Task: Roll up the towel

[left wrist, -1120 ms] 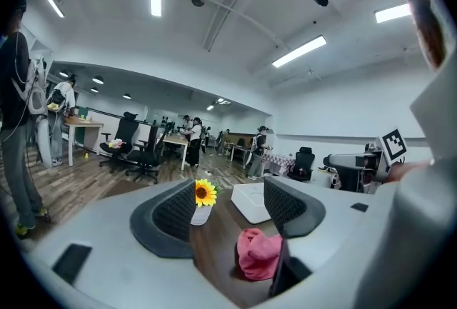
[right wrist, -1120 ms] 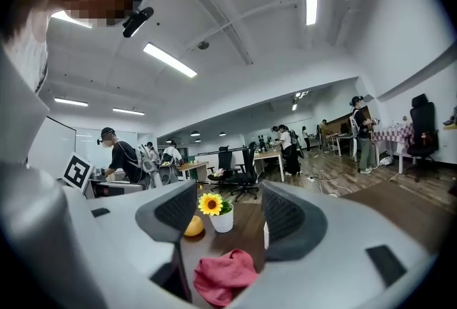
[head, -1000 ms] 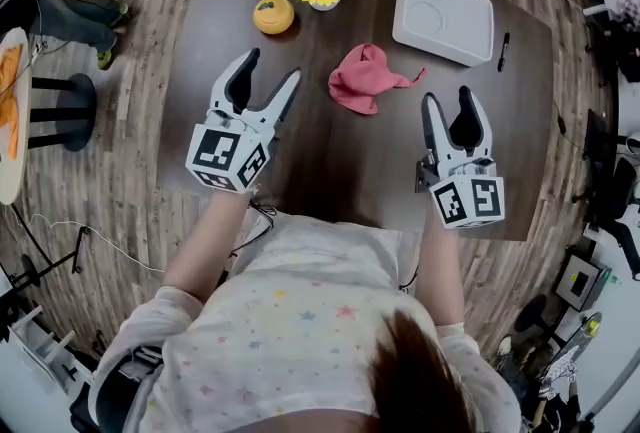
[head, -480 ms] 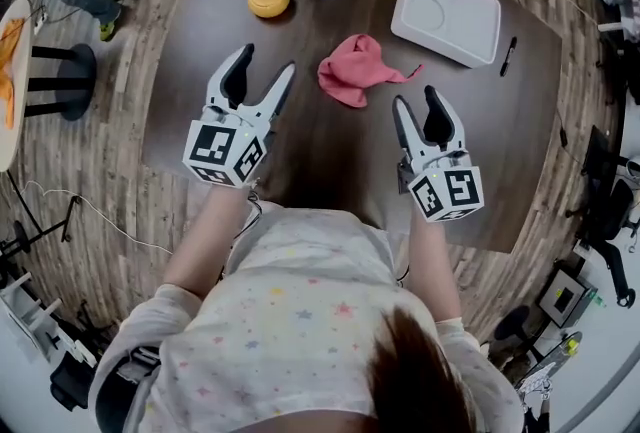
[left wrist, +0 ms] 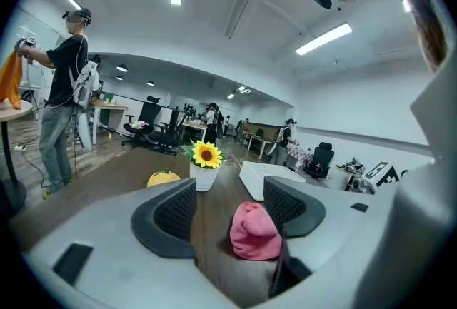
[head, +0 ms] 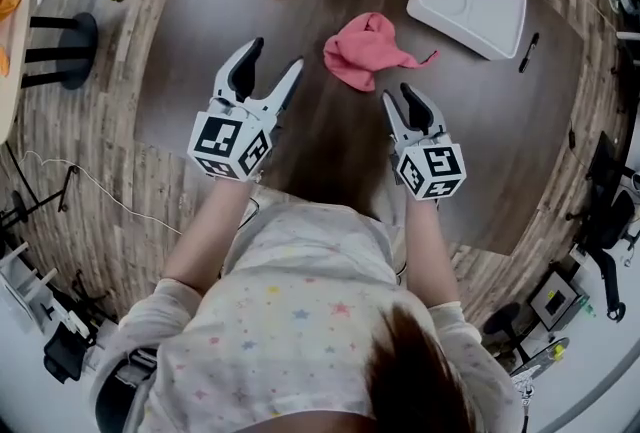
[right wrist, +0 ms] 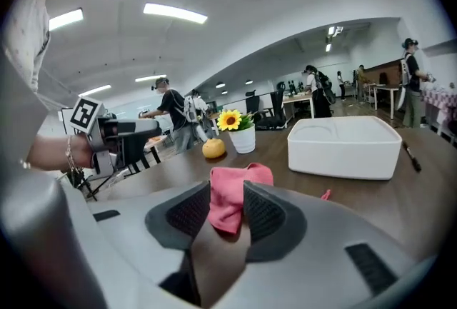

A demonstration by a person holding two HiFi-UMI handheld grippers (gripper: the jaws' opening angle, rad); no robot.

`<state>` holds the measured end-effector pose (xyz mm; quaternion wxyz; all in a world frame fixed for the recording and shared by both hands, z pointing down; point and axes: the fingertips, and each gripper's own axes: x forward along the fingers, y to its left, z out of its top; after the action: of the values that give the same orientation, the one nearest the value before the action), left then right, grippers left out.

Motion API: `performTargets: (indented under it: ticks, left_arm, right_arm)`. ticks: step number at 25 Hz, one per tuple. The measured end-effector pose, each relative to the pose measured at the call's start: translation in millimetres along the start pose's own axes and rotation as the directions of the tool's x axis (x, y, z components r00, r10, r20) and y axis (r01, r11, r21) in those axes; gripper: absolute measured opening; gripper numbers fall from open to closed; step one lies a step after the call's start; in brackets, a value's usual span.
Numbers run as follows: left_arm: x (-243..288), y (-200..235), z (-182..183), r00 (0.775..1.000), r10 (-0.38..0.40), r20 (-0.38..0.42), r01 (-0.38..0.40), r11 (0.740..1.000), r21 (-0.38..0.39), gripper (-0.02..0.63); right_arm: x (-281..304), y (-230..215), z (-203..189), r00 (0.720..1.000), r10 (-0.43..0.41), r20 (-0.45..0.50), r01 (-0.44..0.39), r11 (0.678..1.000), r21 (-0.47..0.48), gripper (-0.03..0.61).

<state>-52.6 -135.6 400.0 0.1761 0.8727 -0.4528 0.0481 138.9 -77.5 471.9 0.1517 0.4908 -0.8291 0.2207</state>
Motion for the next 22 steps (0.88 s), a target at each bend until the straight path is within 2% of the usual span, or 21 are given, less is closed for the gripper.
performTargets:
  ticks: [4,8,13,17,22]
  left_arm:
    - [-7,4,-10,1.0,0.01,-0.021,-0.01,1.0,-0.003,0.273]
    - [-10,9,-20,0.999,0.019,-0.039,-0.02,1.0,-0.011,0.273]
    - [-14,13,-25,0.998,0.028,-0.047,-0.029,0.999,-0.019,0.273]
    - [-13,13,-27,0.998,0.024,-0.051,-0.025,1.0,-0.013,0.273]
    - [-14,9,-29,0.998,0.003,-0.057,-0.003,1.0,0.0,0.273]
  right_arm:
    - [23,5,-30,0.993,0.032,-0.109,-0.037,0.999,-0.04,0.141]
    - [43,4,-62,0.975,0.034,-0.221,-0.05,0.996,-0.07,0.139]
    - [55,7,-78,0.957,0.03,-0.29,-0.061,0.993,-0.1,0.106]
    - [59,6,-80,0.954,0.023,-0.298,-0.056,0.993,-0.105,0.062]
    - [49,6,-60,0.969,0.025,-0.248,-0.049,0.995,-0.089,0.021]
